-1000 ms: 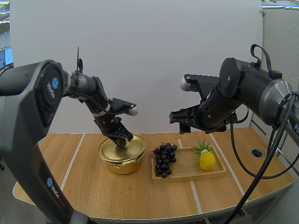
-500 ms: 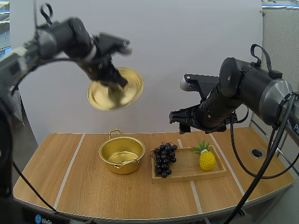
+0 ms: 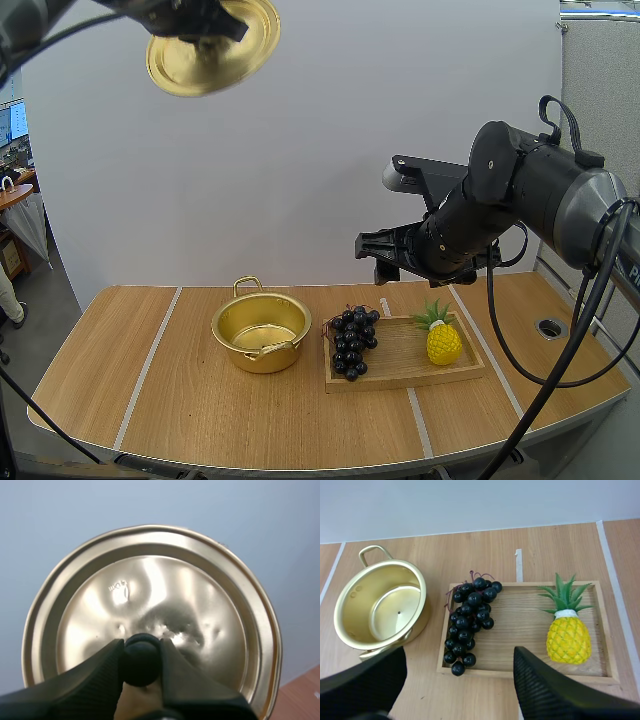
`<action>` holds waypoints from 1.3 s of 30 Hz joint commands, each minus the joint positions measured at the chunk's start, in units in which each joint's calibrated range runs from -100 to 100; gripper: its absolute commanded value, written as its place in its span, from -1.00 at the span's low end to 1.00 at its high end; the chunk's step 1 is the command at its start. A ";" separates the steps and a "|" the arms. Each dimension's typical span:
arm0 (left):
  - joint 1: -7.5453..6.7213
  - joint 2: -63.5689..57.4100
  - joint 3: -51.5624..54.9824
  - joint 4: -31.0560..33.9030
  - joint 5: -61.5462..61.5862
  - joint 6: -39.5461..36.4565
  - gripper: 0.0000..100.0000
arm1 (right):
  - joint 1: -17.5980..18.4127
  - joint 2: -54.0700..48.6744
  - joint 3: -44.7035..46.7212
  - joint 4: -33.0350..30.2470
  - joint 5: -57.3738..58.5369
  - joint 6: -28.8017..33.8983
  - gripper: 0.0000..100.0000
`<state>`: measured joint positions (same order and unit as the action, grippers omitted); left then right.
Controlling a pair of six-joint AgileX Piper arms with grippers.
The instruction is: Open the pot, put the grape inside, and close it
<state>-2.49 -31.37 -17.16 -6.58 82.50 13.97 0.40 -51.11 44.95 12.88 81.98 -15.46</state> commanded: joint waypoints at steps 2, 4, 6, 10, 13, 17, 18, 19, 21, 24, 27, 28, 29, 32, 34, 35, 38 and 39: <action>-0.17 -0.40 -6.04 1.40 -7.36 -3.81 -1.00 | -0.24 -0.30 -0.60 2.36 -1.96 -0.19 1.00; -0.17 -0.40 -7.13 1.40 -8.44 -3.81 -1.00 | -0.24 -0.30 -0.60 2.90 -2.52 -0.39 1.00; -0.17 -0.40 -7.93 1.40 -8.78 -3.81 -1.00 | -0.24 -0.07 -0.60 3.29 -3.59 -0.51 1.00; -0.17 -0.40 -7.99 1.48 -10.94 -3.00 -1.00 | -0.08 -0.07 -0.60 3.82 -6.80 -0.58 1.00; -0.17 -0.40 -7.99 1.48 -11.54 -3.00 -1.00 | -0.06 1.09 -0.60 4.53 -7.39 -1.77 1.00; -0.17 -0.40 -7.99 1.48 -11.54 -3.00 -1.00 | -0.06 5.05 -0.60 4.53 -7.78 -3.46 1.00; -0.17 -0.40 -7.99 1.48 -11.54 -3.00 -1.00 | -0.06 5.95 -0.60 4.53 -8.33 -3.71 1.00; -0.17 -0.40 -7.99 1.48 -11.54 -3.00 -1.00 | -0.06 7.38 -0.60 4.53 -9.57 -3.93 1.00; -0.17 -0.40 -7.99 1.48 -11.54 -3.00 -1.00 | -0.06 9.33 -0.60 4.53 -11.91 -4.30 1.00; -0.17 -0.40 -7.99 1.48 -11.54 -3.00 -1.00 | -0.06 13.38 -0.60 4.53 -17.40 -5.58 1.00; -0.17 -0.40 -7.99 1.48 -11.54 -3.00 -1.00 | -0.06 17.31 -0.72 4.53 -19.94 -6.07 1.00; -0.17 -0.40 -7.99 1.48 -11.54 -3.00 -1.00 | -0.06 18.78 -0.87 4.43 -20.14 -6.15 1.00; -0.17 -0.40 -7.99 1.48 -11.54 -3.00 -1.00 | -0.06 20.22 -0.95 4.43 -20.70 -6.30 1.00; -0.17 -0.40 -7.99 1.48 -11.54 -3.00 -1.00 | 0.59 23.72 -0.95 4.43 -22.98 -7.31 1.00; -0.17 -0.40 -7.99 1.48 -11.54 -3.00 -1.00 | 1.47 25.37 -0.95 4.43 -23.34 -7.31 1.00; -0.17 -0.40 -7.99 1.48 -11.54 -3.00 -1.00 | 2.15 26.14 -0.95 4.43 -23.60 -7.31 1.00; -0.17 -0.40 -7.99 1.48 -11.54 -3.00 -1.00 | 4.06 27.93 -0.95 4.43 -25.50 -6.72 1.00; -0.17 -0.40 -7.99 1.48 -11.54 -3.00 -1.00 | 4.46 28.29 -0.95 4.43 -25.97 -6.05 1.00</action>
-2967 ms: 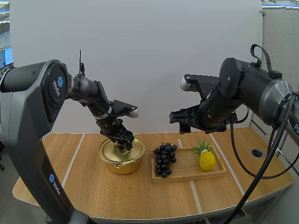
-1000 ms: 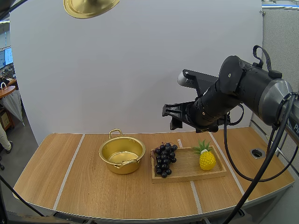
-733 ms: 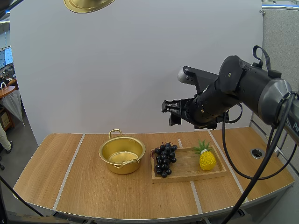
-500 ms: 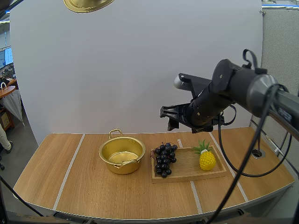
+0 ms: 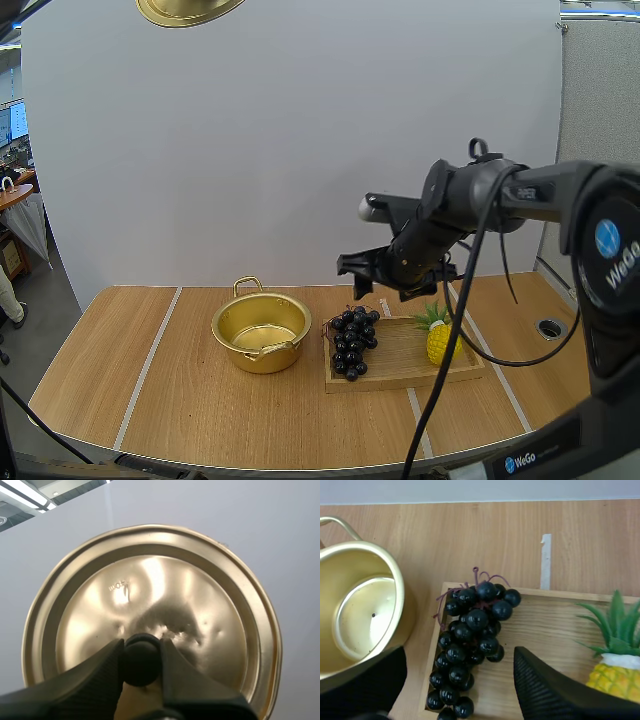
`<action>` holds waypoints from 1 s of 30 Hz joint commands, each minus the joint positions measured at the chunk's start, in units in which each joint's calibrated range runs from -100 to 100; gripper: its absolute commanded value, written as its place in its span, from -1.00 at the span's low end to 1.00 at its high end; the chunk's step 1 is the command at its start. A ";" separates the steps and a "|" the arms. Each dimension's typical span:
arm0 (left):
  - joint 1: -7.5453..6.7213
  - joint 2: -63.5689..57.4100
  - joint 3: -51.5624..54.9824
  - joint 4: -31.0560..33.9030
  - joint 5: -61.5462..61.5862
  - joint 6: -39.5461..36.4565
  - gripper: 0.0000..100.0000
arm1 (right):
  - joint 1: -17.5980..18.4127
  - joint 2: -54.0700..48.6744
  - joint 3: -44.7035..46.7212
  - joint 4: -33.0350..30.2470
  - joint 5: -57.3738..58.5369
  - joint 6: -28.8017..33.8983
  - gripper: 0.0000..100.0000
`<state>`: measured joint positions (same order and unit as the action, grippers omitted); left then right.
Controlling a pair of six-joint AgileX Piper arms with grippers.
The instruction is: Open the pot, put the grape inside, and close it
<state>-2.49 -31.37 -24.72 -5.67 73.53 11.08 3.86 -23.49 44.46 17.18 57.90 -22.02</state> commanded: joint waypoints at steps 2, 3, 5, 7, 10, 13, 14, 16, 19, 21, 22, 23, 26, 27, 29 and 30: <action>-0.17 -0.40 -0.43 0.58 -2.56 -0.11 -1.00 | 1.72 1.61 -0.46 0.12 -2.68 1.63 1.00; -0.17 -0.40 -0.43 0.58 -2.56 -0.11 -1.00 | 2.09 2.12 -0.46 0.12 -3.25 2.06 1.00; -0.17 -0.40 -0.43 0.58 -2.56 -0.11 -1.00 | 2.70 2.90 -0.46 0.12 -4.77 2.29 1.00; -0.17 -0.40 -0.43 0.58 -2.56 -0.11 -1.00 | 3.22 4.05 -0.54 -0.20 -5.84 2.78 1.00; -0.17 -0.40 -0.43 0.58 -2.56 -0.11 -1.00 | 3.38 6.12 -1.53 -0.35 -6.33 3.78 1.00; -0.17 -0.40 -0.43 0.58 -2.56 -0.11 -1.00 | 3.38 8.04 -2.68 -1.23 -6.50 3.87 1.00; -0.17 -0.40 -0.43 0.58 -2.56 -0.11 -1.00 | 3.38 8.57 -3.21 -1.93 -6.54 4.62 1.00; -0.17 -0.40 -0.43 0.58 -2.56 -0.11 -1.00 | 3.38 9.34 -3.66 -4.13 -7.08 7.00 1.00; -0.17 -0.40 -0.43 0.58 -2.56 -0.11 -1.00 | 3.38 10.29 -3.82 -6.57 -8.49 8.98 1.00; -0.17 -0.40 -0.43 0.58 -2.56 -0.11 -1.00 | 3.38 10.96 -4.00 -6.67 -8.49 8.98 1.00; -0.17 -0.40 -0.43 0.58 -2.56 -0.11 -1.00 | 3.38 11.40 -4.00 -6.79 -8.72 9.40 1.00; -0.17 -0.40 -0.43 0.58 -2.56 -0.11 -1.00 | 3.38 11.62 -4.00 -6.79 -8.91 9.76 1.00; -0.17 -0.40 -0.43 0.58 -2.56 -0.11 -1.00 | 3.38 13.17 -4.00 -6.79 -9.27 9.97 1.00; -0.17 -0.40 -0.43 0.58 -2.56 -0.11 -1.00 | 3.38 13.72 -4.00 -6.79 -9.34 9.96 1.00; -0.17 -0.40 -0.43 0.58 -2.56 -0.11 -1.00 | 3.38 14.54 -4.00 -6.79 -9.91 9.96 1.00; -0.17 -0.40 -0.43 0.58 -2.56 -0.11 -1.00 | 3.38 14.92 -4.00 -6.79 -10.57 9.96 1.00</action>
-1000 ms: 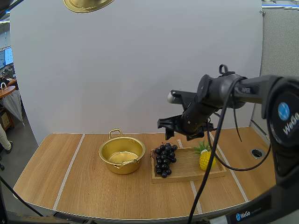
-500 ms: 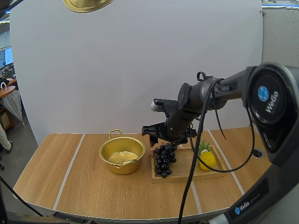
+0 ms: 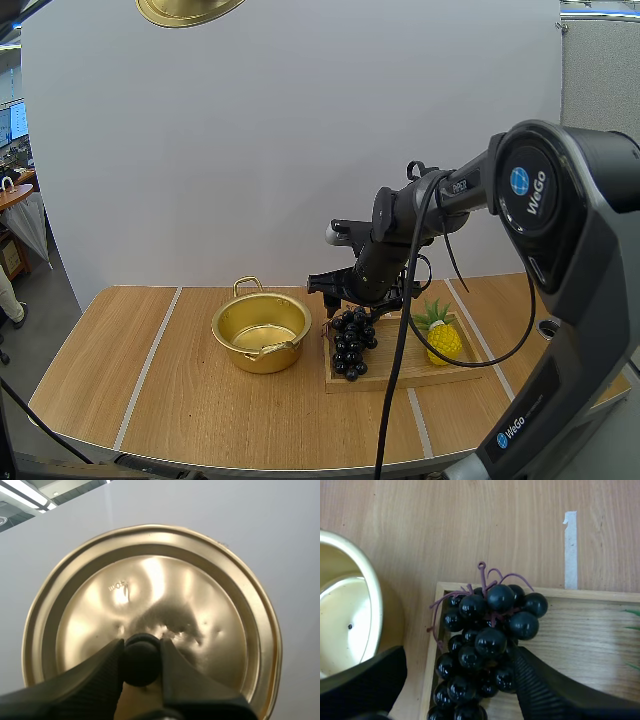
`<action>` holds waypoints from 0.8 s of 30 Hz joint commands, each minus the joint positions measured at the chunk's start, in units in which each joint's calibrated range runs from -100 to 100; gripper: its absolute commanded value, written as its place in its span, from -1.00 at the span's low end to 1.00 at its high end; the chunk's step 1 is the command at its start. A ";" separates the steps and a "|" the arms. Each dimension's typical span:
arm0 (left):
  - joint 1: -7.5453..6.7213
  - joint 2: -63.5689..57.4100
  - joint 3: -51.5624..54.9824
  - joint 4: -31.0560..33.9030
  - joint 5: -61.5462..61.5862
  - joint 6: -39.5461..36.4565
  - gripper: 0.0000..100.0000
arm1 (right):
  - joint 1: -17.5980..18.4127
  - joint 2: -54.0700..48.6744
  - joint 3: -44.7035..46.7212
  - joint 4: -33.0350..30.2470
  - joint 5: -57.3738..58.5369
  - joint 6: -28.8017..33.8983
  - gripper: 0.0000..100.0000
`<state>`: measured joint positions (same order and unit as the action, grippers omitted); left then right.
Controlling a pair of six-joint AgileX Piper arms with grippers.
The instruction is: Open the pot, put the grape inside, and close it
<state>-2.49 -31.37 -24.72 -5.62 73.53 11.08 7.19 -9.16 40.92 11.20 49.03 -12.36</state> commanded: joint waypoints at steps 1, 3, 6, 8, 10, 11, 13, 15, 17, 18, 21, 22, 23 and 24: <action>-0.17 -0.40 -0.43 0.52 -2.56 -0.11 -1.00 | 0.06 0.98 -0.47 -0.96 -1.94 0.30 1.00; -0.17 -0.40 -0.43 0.52 -2.56 -0.11 -1.00 | 0.06 1.74 -0.47 -1.68 -2.79 0.55 1.00; -0.17 -0.40 -0.43 0.52 -2.56 -0.11 -1.00 | 0.06 2.95 -0.47 -2.11 -3.90 0.55 1.00; -0.17 -0.40 -0.43 0.52 -2.56 -0.11 -1.00 | 0.06 4.25 -0.47 -2.11 -4.19 0.55 1.00; -0.17 -0.40 -0.43 0.52 -2.56 -0.11 -1.00 | 0.06 5.33 -0.47 -2.11 -4.89 0.55 1.00; -0.17 -0.40 -0.43 0.52 -2.56 -0.11 -1.00 | 0.06 5.71 -0.47 -2.11 -4.91 0.55 1.00; -0.17 -0.40 -0.43 0.52 -2.56 -0.11 -1.00 | 0.06 6.30 -0.47 -2.11 -5.70 0.55 1.00; -0.17 -0.40 -0.43 0.52 -2.56 -0.11 -1.00 | 0.06 7.35 -0.47 -2.48 -6.62 0.55 1.00; -0.17 -0.40 -0.43 0.52 -2.56 -0.11 -1.00 | 0.06 7.65 -0.47 -2.92 -6.99 0.55 1.00; -0.17 -0.40 -0.43 0.52 -2.56 -0.11 -1.00 | 0.06 8.81 -0.47 -3.32 -8.08 0.55 1.00; -0.17 -0.40 -0.43 0.52 -2.56 -0.11 -1.00 | 0.06 11.41 -0.47 -3.32 -8.82 0.55 1.00; -0.17 -0.40 -0.43 0.52 -2.56 -0.11 -1.00 | 0.06 11.92 -0.47 -3.32 -8.82 0.55 1.00; -0.17 -0.40 -0.43 0.52 -2.56 -0.11 -1.00 | 0.06 12.11 -0.47 -3.32 -8.82 0.55 1.00; -0.17 -0.40 -0.43 0.52 -2.56 -0.11 -1.00 | 0.06 12.35 -0.47 -3.44 -8.82 0.55 1.00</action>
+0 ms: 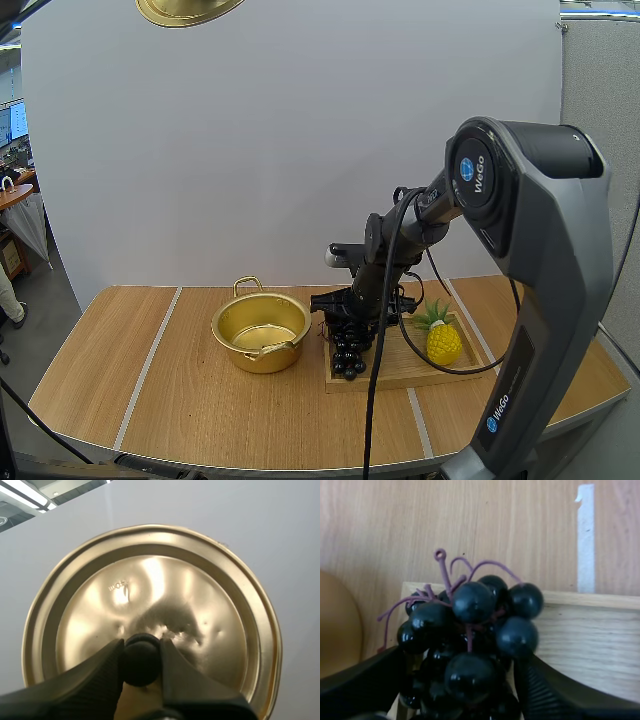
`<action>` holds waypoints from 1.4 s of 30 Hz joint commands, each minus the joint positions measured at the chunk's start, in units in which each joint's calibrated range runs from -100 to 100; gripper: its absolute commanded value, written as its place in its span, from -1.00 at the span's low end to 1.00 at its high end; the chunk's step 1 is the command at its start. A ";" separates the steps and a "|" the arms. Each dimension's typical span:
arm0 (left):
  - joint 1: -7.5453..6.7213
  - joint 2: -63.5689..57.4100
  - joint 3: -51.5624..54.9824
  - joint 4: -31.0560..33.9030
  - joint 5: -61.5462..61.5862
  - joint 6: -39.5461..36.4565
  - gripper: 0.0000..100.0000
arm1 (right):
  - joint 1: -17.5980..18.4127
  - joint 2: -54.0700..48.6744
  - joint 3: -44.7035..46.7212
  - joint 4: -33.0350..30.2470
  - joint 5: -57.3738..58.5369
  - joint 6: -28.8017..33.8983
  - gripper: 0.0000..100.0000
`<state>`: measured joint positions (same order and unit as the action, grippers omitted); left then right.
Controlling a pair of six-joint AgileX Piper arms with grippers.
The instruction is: Open the pot, put the grape inside, and close it
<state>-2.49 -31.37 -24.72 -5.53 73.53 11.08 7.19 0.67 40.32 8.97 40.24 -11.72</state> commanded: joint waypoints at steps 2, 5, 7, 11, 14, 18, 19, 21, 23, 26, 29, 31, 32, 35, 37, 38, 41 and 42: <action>-0.17 -0.40 -0.43 0.43 -2.56 -0.11 -1.00 | 0.06 2.65 0.13 -1.44 -0.22 -0.09 1.00; -0.17 -0.40 -0.43 0.43 -2.56 -0.11 -1.00 | 0.06 2.65 0.13 -1.59 -0.46 -0.09 0.78; -0.17 -0.40 -0.43 0.43 -2.56 -0.11 -1.00 | 0.06 2.65 0.13 -1.59 0.07 -0.09 -0.08; -0.17 -0.40 -0.43 0.43 -2.56 -0.11 -1.00 | 0.06 2.42 0.13 -1.59 1.42 -0.09 -1.00; -0.17 -0.40 -0.43 0.43 -2.56 -0.11 -1.00 | 0.06 1.54 0.13 -2.35 1.42 -0.09 -1.00; -0.17 -0.40 -0.43 0.43 -2.56 -0.11 -1.00 | 0.06 -1.26 -0.28 -2.35 1.89 -0.09 -1.00; -0.17 -0.40 -0.43 0.43 -2.56 -0.11 -1.00 | 0.06 -2.41 -0.44 -2.35 2.34 -0.09 -1.00; -0.17 -0.40 -0.43 0.43 -2.56 -0.11 -1.00 | 0.06 -4.56 -1.15 -2.35 4.25 -0.09 -1.00; -0.17 -0.40 -0.43 0.43 -2.56 -0.11 -1.00 | 0.06 -7.17 -1.77 -2.35 6.59 -0.09 -1.00; -0.17 -0.40 -0.43 0.43 -2.56 -0.11 -1.00 | 0.06 -11.55 -1.88 -2.23 7.69 -0.09 -1.00; -0.17 -0.40 -0.43 0.43 -2.56 -0.11 -1.00 | 0.06 -15.56 -1.88 -2.23 9.28 -0.09 -1.00; -0.17 -0.40 -0.43 0.43 -2.56 -0.11 -1.00 | 0.06 -18.50 -1.88 -2.23 10.33 -0.19 -1.00; -0.17 -0.40 -0.43 0.43 -2.56 -0.11 -1.00 | 0.06 -19.70 -1.88 -2.34 10.58 -0.19 -1.00; -0.17 -0.40 -0.43 0.43 -2.56 -0.11 -1.00 | 0.06 -24.29 -1.88 -2.34 11.83 -0.84 -1.00; -0.17 -0.40 -0.43 0.43 -2.56 -0.11 -1.00 | 0.06 -27.00 -1.88 -2.34 12.67 -1.33 -1.00; -0.17 -0.40 -0.43 0.43 -2.56 -0.11 -1.00 | 0.06 -28.46 -1.88 -2.34 12.89 -1.33 -1.00; -0.17 -0.40 -0.43 0.43 -2.56 -0.11 -1.00 | 0.06 -31.84 -1.88 -2.22 13.25 -1.84 -1.00; -0.17 -0.40 -0.43 0.43 -2.56 -0.11 -1.00 | 0.26 -32.77 -2.05 -2.12 13.25 -2.11 -1.00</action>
<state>-2.49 -31.37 -24.72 -5.36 73.53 11.08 7.32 -29.47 38.97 7.08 53.22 -13.04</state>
